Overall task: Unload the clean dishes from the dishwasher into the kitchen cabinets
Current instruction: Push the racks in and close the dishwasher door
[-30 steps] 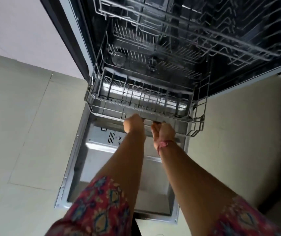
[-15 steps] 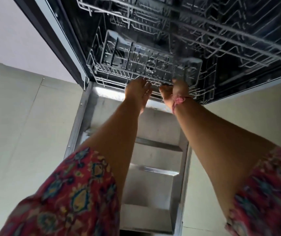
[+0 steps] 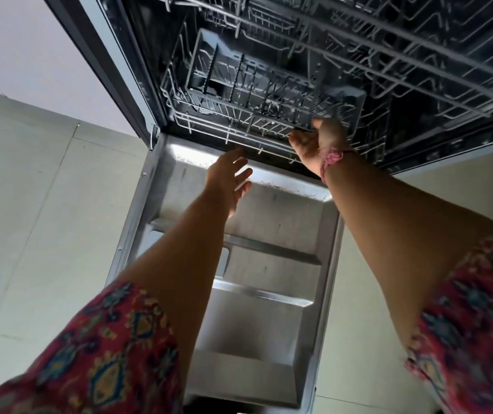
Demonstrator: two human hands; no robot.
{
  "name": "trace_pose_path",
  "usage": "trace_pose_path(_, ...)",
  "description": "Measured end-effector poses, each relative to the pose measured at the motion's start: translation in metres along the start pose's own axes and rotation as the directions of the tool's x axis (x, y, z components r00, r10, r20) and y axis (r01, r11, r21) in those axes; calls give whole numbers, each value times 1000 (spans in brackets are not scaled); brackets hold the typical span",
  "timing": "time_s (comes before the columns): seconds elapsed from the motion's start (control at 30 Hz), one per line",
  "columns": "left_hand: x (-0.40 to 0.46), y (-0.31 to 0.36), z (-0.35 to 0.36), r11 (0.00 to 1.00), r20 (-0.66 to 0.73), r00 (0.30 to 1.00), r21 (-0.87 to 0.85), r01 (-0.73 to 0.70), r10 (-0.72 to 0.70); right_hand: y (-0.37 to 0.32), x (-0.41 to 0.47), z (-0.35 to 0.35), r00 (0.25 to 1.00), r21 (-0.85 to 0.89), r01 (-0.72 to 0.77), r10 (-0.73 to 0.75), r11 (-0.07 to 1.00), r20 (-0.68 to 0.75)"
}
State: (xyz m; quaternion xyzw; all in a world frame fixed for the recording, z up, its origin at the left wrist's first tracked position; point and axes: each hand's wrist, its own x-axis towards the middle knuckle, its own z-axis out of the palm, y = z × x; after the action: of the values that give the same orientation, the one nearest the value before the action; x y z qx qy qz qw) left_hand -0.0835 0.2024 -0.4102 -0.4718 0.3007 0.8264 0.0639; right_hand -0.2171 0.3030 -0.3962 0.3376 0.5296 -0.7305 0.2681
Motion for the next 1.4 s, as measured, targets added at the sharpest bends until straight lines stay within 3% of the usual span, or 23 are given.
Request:
trace_pose_path(0.17, -15, -25, -24, 999, -36, 999, 14, 31, -30, 23, -12, -16, 1000, 10, 18, -18, 1000, 0)
trace_pose_path(0.33, -50, -72, -77, 988, -135, 979, -64, 144, -151, 85, -48, -66, 992, 36, -78, 82, 996, -97)
trace_pose_path(0.57, -118, -158, -187, 950, -297, 919, -251, 185, -258, 226, -139, -151, 940, 201, -218, 261, 955, -221)
trace_pose_path(0.83, -203, -237, -295, 940, -365, 878, -255, 227, -311, 378, -242, -220, 855, 250, -347, 414, 904, -311)
trace_pose_path(0.97, -230, -276, -331, 919, -435, 831, -337, 206, -346, 435, -278, -247, 792, 286, -380, 469, 880, -391)
trace_pose_path(1.13, -183, -332, -365, 878, -419, 818, -433, 201, -394, 497, -254, -268, 757, 335, -321, 452, 886, -472)
trace_pose_path(1.4, -91, -373, -396, 767, -219, 927, -633, 104, -306, 556, -184, -266, 864, 639, -82, 374, 765, -337)
